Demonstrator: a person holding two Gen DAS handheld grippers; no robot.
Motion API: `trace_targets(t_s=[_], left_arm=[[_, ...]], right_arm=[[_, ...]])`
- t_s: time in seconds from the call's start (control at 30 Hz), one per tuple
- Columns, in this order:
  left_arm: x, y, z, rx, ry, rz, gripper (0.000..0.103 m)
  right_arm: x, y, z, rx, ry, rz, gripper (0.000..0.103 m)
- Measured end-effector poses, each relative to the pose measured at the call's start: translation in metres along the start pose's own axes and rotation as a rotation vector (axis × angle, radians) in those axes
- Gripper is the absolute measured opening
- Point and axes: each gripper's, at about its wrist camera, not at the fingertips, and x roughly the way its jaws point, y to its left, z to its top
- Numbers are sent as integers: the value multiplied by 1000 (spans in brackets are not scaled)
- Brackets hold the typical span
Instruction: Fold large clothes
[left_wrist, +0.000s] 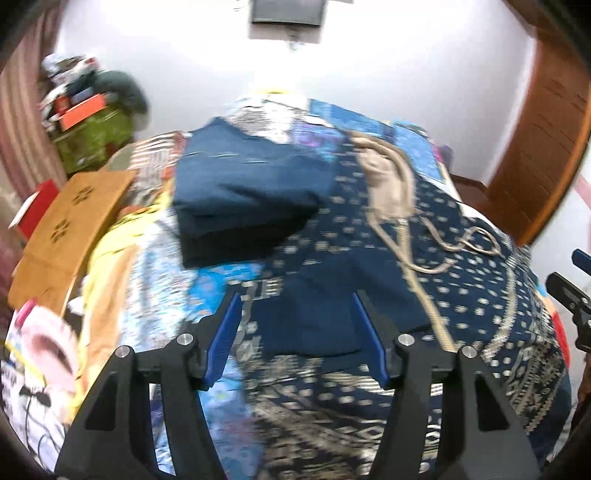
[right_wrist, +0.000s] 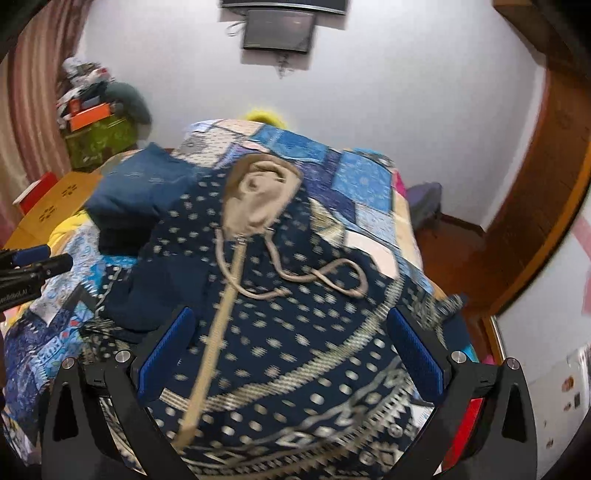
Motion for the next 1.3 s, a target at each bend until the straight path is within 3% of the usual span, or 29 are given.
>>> trace_targets(t_s=[0.3, 0.5, 0.67, 0.87, 1.0, 1.07, 1.17, 1.2, 1.3], left_arm=[[9, 67, -30, -170, 51, 61, 60], [17, 78, -44, -182, 87, 78, 60], [24, 83, -52, -178, 109, 84, 60], [28, 90, -55, -199, 125, 79, 60], [28, 91, -55, -200, 125, 79, 60], [30, 92, -54, -202, 130, 79, 60], [33, 92, -54, -203, 137, 77, 60], [34, 92, -54, -203, 138, 78, 60], [35, 90, -53, -201, 140, 78, 60]], right_arm=[[39, 81, 7, -237, 71, 129, 103], [86, 133, 0, -402, 223, 222, 101], [112, 167, 2, -469, 300, 285, 101], [147, 207, -5, -542, 431, 355, 90], [172, 219, -22, -565, 524, 366, 69], [175, 220, -26, -579, 482, 315, 55], [172, 218, -27, -580, 458, 313, 30], [171, 215, -27, -565, 459, 323, 17], [168, 204, -24, -501, 453, 336, 13]])
